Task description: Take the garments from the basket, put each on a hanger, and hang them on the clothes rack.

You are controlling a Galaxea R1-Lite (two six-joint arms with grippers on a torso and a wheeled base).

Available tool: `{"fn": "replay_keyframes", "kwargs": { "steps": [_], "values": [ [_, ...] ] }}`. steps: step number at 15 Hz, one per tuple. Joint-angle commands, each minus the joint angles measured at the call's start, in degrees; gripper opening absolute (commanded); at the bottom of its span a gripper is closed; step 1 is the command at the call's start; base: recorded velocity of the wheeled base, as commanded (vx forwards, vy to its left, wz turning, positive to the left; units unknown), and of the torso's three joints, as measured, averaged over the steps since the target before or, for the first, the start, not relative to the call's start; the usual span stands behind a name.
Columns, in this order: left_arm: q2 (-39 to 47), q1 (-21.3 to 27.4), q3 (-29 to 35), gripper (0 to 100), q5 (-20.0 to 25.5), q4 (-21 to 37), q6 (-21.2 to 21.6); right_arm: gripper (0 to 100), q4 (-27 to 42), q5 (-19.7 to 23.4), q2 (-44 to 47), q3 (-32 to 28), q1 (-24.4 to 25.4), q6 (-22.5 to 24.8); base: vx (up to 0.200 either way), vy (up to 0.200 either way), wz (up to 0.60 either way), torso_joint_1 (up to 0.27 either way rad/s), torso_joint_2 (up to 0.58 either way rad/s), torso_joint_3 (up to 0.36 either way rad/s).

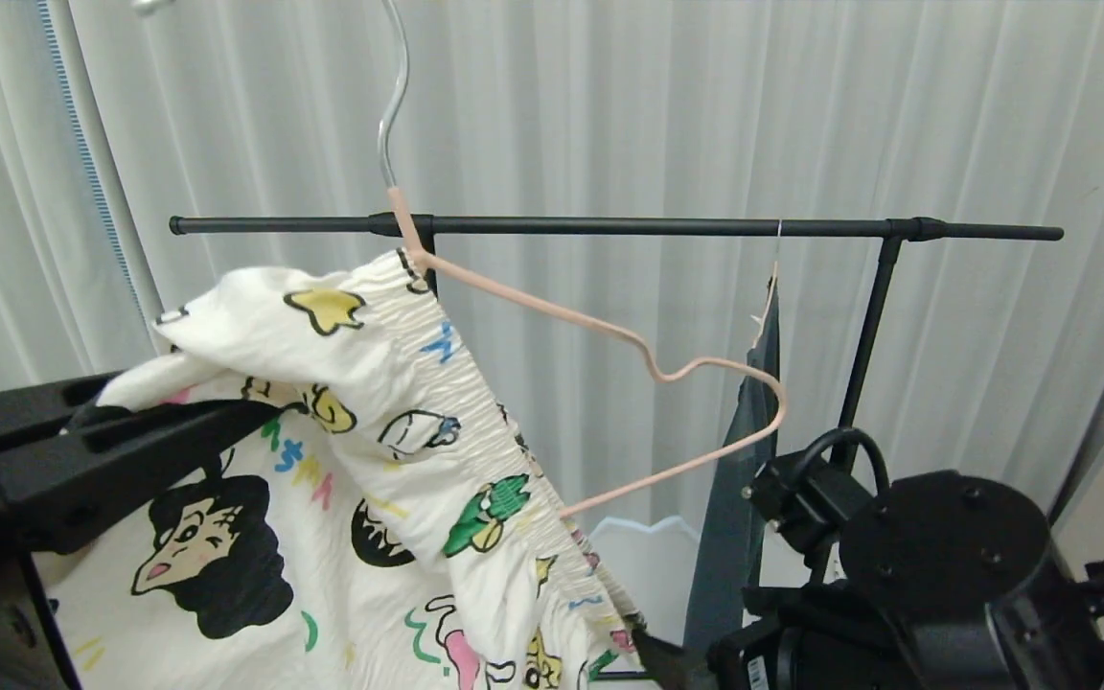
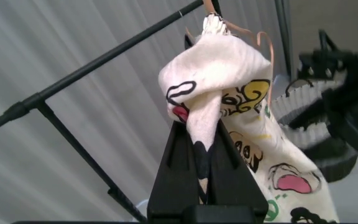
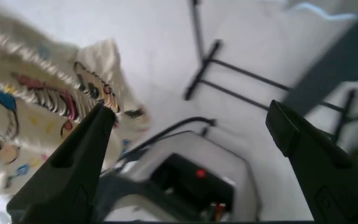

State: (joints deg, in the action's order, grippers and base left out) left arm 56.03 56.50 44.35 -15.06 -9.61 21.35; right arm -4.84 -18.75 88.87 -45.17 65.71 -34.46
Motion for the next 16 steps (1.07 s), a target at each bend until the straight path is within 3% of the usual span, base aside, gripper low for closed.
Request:
{"fn": "replay_keyframes", "kwargs": {
  "steps": [1, 5, 8, 10, 12, 16],
  "values": [
    [-1.01, -0.08, -3.22, 0, 0.03, -0.15, -0.25, 100, 2.47, -0.94, -3.53, 1.05, -8.84, 5.11, 0.000, 0.000, 0.00, 0.000, 0.00, 0.000],
    [-1.18, -0.17, -7.26, 0, 2.57, -0.15, -0.34, 100, 2.29, -0.41, -7.04, 1.84, -22.03, 16.45, 0.000, 0.000, 0.00, 0.000, 0.00, 0.000],
    [-1.27, -0.17, -9.98, 0, 2.93, -0.15, -0.34, 100, 1.94, -0.06, -7.57, 1.75, -24.84, 19.70, 0.000, 0.000, 0.00, 0.000, 0.00, 0.000],
    [-2.15, -0.34, -13.41, 0, 2.93, -0.15, -1.31, 100, 1.94, -0.06, -8.10, 1.66, -24.84, 19.87, 0.000, 0.000, 0.00, 0.000, 0.00, 0.000],
    [-1.89, -2.80, -18.69, 0, 2.75, -0.15, -1.31, 100, 2.29, 3.02, -11.44, 1.31, -24.22, 21.72, 0.000, 0.000, 0.00, 0.000, 0.00, 0.000],
    [1.36, -4.65, -15.17, 0, 4.16, -2.17, -4.38, 100, 10.03, 11.63, -20.58, 1.57, -11.13, 24.88, 0.000, 0.000, 0.00, 0.000, 0.00, 0.000]
  ]
}}
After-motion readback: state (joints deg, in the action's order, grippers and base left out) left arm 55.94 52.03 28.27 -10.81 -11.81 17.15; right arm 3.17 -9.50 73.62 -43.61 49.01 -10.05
